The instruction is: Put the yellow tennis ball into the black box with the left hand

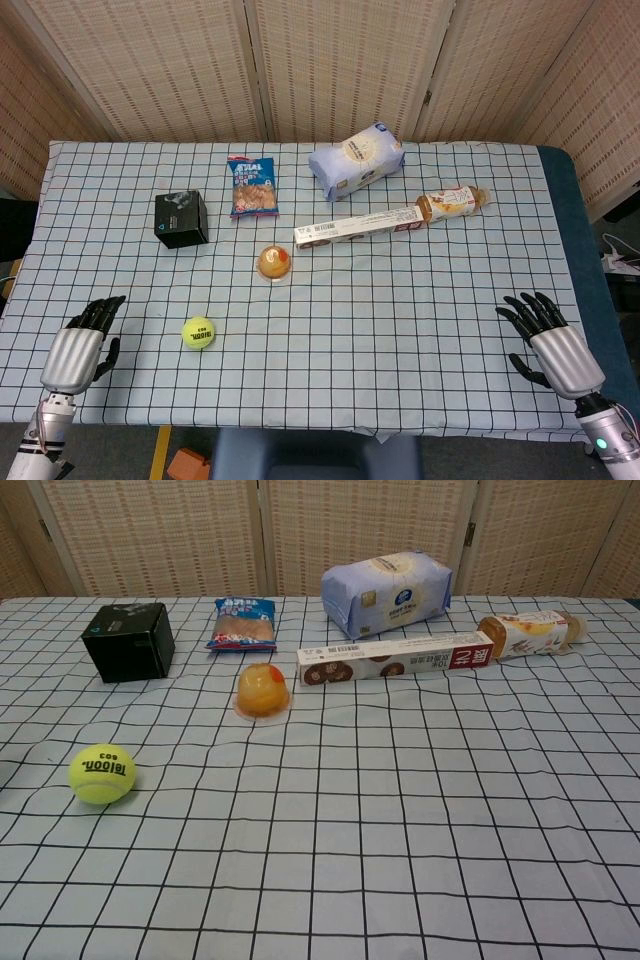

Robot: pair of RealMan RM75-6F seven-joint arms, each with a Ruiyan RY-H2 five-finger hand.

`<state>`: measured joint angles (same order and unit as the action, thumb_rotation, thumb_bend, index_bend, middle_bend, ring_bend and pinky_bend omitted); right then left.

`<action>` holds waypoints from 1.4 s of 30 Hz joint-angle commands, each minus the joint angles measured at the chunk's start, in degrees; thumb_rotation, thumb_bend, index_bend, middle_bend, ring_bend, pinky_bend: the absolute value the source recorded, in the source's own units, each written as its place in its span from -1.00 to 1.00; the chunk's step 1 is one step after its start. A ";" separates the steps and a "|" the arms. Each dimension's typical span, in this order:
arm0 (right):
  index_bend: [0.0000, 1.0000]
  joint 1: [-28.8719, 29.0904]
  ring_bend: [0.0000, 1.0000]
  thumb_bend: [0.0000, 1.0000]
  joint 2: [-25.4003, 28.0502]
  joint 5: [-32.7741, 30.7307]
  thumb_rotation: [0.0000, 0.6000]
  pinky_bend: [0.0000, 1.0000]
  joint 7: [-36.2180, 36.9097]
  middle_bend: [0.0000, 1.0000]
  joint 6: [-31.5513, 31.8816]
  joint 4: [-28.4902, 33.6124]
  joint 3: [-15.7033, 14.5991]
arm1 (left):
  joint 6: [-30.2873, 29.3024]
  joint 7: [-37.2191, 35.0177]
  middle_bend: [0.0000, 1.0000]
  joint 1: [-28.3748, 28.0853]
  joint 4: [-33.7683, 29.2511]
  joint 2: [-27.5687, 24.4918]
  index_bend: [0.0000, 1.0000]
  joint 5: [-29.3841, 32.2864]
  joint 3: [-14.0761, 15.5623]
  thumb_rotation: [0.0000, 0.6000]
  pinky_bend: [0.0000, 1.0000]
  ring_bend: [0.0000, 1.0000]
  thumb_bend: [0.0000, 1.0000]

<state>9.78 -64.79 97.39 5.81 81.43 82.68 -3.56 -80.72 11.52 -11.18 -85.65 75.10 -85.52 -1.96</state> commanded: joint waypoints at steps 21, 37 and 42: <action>-0.69 0.20 -1.00 -0.46 0.58 -0.31 1.00 -0.96 0.32 -0.85 -0.78 0.70 -0.26 | -1.51 -2.12 -0.43 0.56 -2.53 -1.74 -0.54 -1.67 0.47 1.00 0.12 -0.32 0.64; -0.69 0.18 -1.00 -0.46 1.37 0.75 1.00 -0.96 2.38 -0.85 0.02 1.21 -0.71 | -0.11 8.06 0.25 2.35 -12.44 -0.31 0.22 -0.71 3.55 1.00 0.70 0.38 0.96; -0.69 0.18 -1.00 -0.46 1.56 0.89 1.00 -0.96 2.82 -0.85 0.15 1.32 -0.76 | 3.25 7.28 0.26 2.13 -10.60 2.93 0.23 1.50 4.37 1.00 0.70 0.38 0.97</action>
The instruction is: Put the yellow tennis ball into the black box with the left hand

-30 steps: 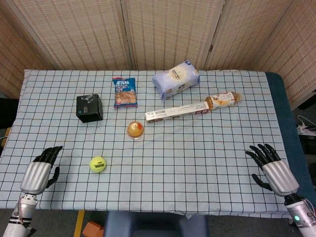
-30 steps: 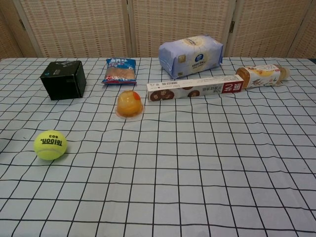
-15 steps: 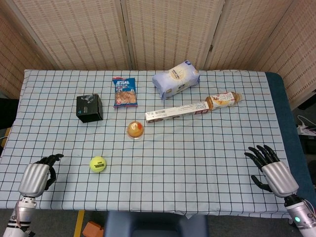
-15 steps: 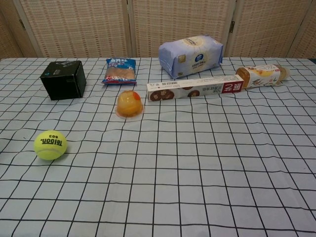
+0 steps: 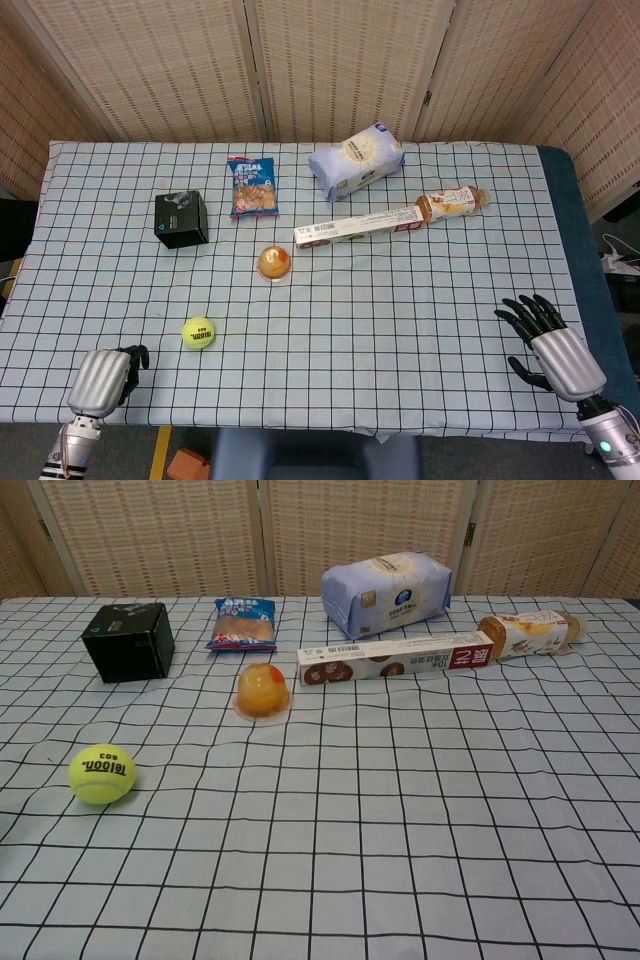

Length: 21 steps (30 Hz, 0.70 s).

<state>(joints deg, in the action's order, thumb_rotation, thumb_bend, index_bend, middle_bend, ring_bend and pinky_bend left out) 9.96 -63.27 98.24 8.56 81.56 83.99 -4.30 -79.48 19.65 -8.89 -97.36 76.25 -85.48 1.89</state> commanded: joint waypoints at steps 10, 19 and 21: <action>-0.68 0.23 -1.00 -0.46 -0.02 -0.56 1.00 -0.96 -0.13 -0.85 -0.92 -0.12 0.03 | 4.05 -1.80 0.26 -1.35 6.79 7.48 0.23 1.67 -0.11 1.00 0.70 0.38 0.97; -0.69 0.28 -1.00 -0.46 -0.16 -0.79 1.00 -0.96 -0.28 -0.85 -1.11 -0.21 0.11 | 2.37 -0.60 0.26 -1.22 9.06 10.37 0.23 0.46 -0.45 1.00 0.70 0.38 0.97; -0.69 0.31 -1.00 -0.46 -0.24 -1.17 1.00 -0.96 -0.27 -0.85 -1.30 -0.29 0.27 | 2.24 -0.63 0.26 -1.24 9.56 11.90 0.23 0.31 -0.53 1.00 0.70 0.38 0.97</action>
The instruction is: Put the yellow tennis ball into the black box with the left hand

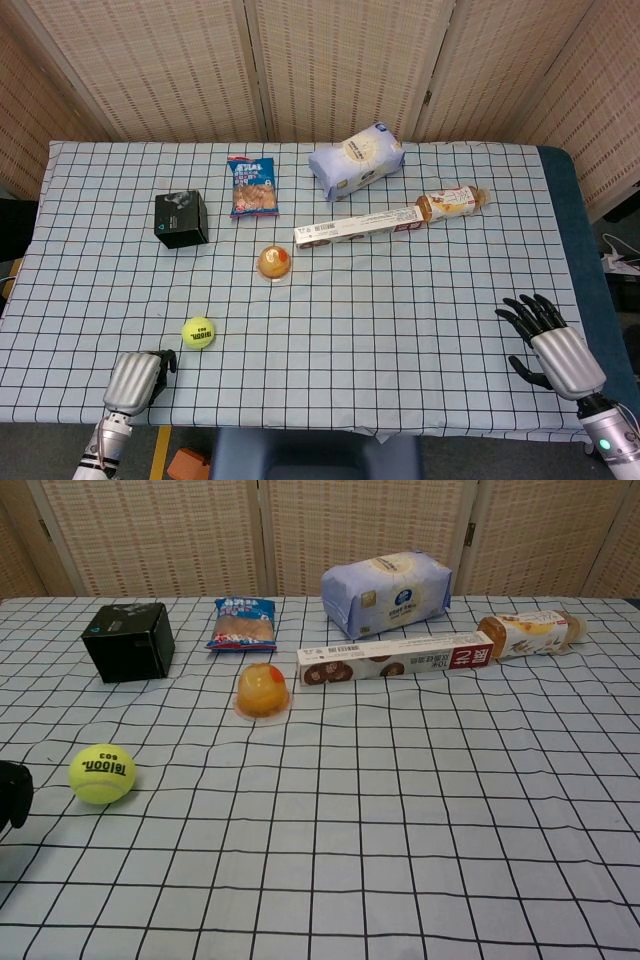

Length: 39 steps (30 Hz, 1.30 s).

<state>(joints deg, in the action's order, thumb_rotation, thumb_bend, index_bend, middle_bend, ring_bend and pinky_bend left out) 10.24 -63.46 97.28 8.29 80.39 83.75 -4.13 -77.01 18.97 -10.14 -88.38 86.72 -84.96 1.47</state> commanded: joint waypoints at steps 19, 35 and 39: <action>-0.69 0.09 -1.00 -0.46 0.01 0.33 1.00 -0.96 0.38 -0.85 -0.12 -0.09 -0.23 | 1.01 0.39 0.26 -0.88 5.83 8.80 0.23 0.81 -1.11 1.00 0.70 0.38 0.97; -0.68 0.10 -1.00 -0.46 0.00 0.51 1.00 -0.96 0.49 -0.85 -0.06 -0.14 -0.36 | 2.64 4.11 0.26 -2.57 11.06 12.79 0.23 2.96 -2.90 1.00 0.70 0.38 0.97; -0.69 0.15 -1.00 -0.46 -0.01 0.46 1.00 -0.96 0.45 -0.85 -0.19 -0.12 -0.37 | 3.20 4.47 0.26 -3.35 12.01 13.21 0.23 3.37 -3.57 1.00 0.70 0.38 0.97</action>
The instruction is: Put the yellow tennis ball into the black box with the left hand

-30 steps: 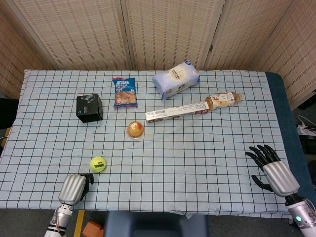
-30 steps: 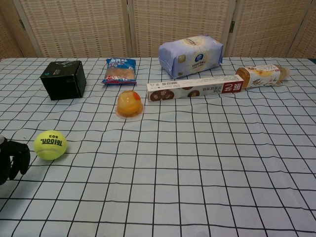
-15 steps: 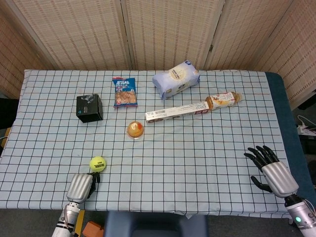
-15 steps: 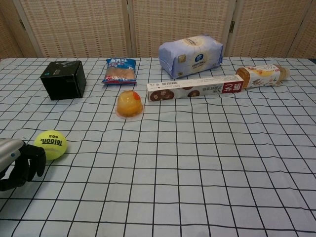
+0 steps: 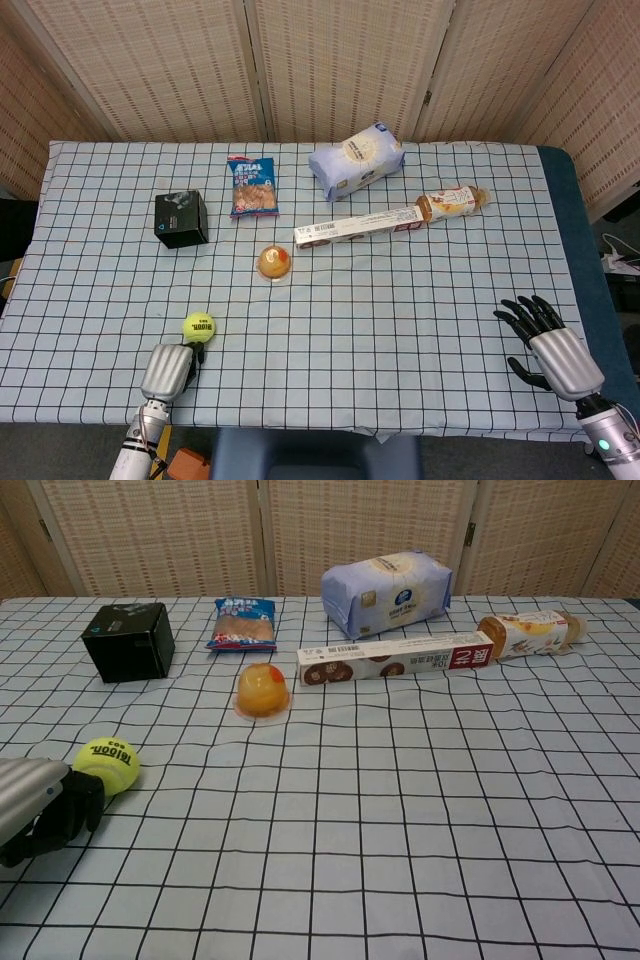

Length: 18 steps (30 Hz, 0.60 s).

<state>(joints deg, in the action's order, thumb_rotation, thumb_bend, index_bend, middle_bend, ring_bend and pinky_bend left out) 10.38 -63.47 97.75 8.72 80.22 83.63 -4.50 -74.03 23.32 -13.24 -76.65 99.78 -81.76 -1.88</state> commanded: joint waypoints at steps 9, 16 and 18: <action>-0.69 0.05 -1.00 -0.46 -0.02 -0.08 1.00 -0.96 0.00 -0.85 -0.19 0.00 -0.05 | 1.69 1.80 0.25 -1.90 1.76 1.06 0.23 1.75 -1.58 1.00 0.70 0.38 0.97; -0.69 0.11 -1.00 -0.46 0.11 -0.08 1.00 -0.96 0.07 -0.85 -0.45 0.10 -0.18 | 3.16 3.27 0.25 -3.68 4.06 2.63 0.23 3.63 -3.27 1.00 0.70 0.38 0.97; -0.69 0.11 -1.00 -0.46 0.17 -0.08 1.00 -0.96 0.12 -0.85 -0.51 0.16 -0.24 | 3.43 3.69 0.25 -4.12 4.50 2.92 0.23 4.13 -3.74 1.00 0.70 0.38 0.97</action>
<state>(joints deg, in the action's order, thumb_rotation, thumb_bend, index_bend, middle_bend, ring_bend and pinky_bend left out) 10.50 -63.30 97.67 8.84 79.71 83.79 -4.73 -70.74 26.84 -17.19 -72.27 102.55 -77.80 -5.45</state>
